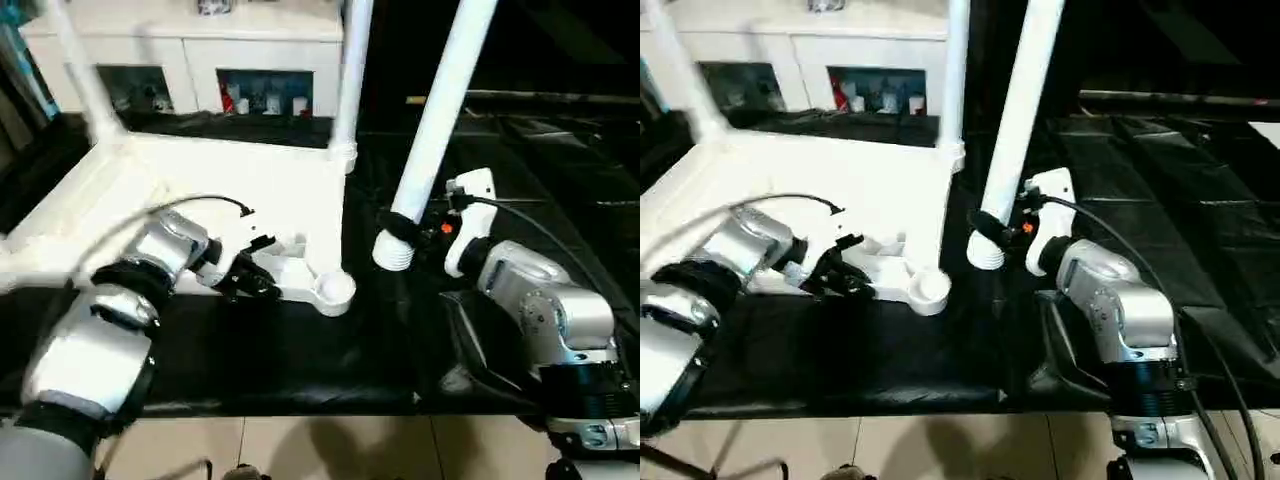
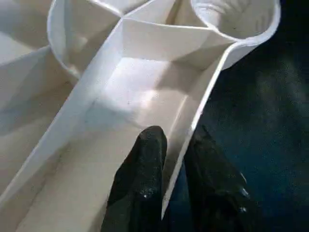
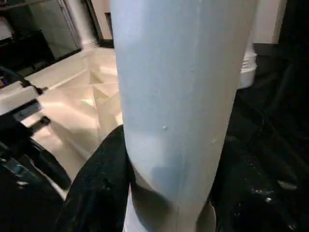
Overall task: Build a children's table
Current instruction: Rotate table base
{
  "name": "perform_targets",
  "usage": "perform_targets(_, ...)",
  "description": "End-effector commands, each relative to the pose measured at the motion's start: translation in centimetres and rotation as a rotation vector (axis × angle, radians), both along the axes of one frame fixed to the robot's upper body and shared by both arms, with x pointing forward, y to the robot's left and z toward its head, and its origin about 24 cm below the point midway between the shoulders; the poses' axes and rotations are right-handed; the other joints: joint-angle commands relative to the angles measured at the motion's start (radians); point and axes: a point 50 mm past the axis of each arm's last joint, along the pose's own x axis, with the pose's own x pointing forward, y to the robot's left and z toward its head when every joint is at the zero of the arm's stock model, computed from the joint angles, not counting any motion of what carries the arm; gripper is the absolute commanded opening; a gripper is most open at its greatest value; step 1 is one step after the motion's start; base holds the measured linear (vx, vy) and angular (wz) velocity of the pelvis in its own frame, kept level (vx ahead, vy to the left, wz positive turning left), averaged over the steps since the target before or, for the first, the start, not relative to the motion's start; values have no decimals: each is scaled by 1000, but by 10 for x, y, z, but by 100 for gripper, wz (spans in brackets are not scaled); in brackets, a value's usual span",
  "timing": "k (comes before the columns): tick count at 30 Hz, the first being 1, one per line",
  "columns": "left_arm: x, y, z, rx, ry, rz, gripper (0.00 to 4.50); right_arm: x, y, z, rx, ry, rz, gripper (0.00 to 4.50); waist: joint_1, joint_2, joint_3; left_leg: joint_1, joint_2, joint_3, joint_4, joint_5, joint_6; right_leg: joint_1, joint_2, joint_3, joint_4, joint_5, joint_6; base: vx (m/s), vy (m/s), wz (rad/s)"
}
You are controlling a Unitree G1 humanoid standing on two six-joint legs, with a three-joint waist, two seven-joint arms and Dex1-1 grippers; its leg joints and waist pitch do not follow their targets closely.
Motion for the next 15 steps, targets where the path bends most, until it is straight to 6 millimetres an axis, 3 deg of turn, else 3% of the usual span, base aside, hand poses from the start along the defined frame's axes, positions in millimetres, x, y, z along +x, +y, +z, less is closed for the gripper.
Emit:
perform_targets(1,-2,8,-9,-58,36,181,52,2,0,3,18,-15,-7,189,6,6,-82,18,12,-14,-83,-337,-32,56,-69,31,-88,-427,-188,0,0,0)
perform_targets(2,-3,4,-10,-83,33,228,49,1,1,2,26,-9,-10,189,4,-1,-84,16,9,-13,-82,-325,-26,57,-68,30,-91,-429,-181,0,0,0)
perform_targets(4,-4,1,-10,-99,18,254,44,0,2,1,30,-5,-10,189,0,2,-83,11,10,-15,-83,-309,-23,60,-68,30,-87,-412,-185,0,0,0)
perform_targets(5,-6,-3,-11,-107,-16,276,35,0,3,-1,41,4,-15,189,-3,-5,-87,10,12,-13,-83,-286,-19,63,-68,31,-84,-390,-186,0,0,0)
perform_targets(7,-9,-9,-12,-110,-98,270,31,0,4,-3,51,13,-23,189,-3,-11,-86,9,10,-9,-81,-265,-7,60,-67,31,-88,-399,-178,0,0,0)
perform_targets(9,-10,-11,-12,-107,-150,245,23,1,4,-4,49,13,-22,189,3,-6,-90,10,11,-10,-82,-239,-1,58,-67,32,-88,-398,-165,0,0,0)
perform_targets(12,-25,-22,-18,-95,-315,70,3,4,7,-6,12,-2,-14,189,1,-7,-88,11,16,-12,-88,-254,-7,54,-66,32,-91,-417,-138,0,0,0)
perform_targets(14,-30,-25,-19,-100,-346,12,0,5,9,-6,-21,-12,11,189,0,-11,-85,16,14,-8,-88,-271,-9,45,-62,33,-93,-429,-131,0,0,0)
perform_targets(15,-33,-26,-19,-103,-358,-6,0,5,10,-7,-36,-15,25,189,0,-11,-84,15,13,-7,-88,-274,-9,47,-62,34,-93,-436,-126,0,0,0)
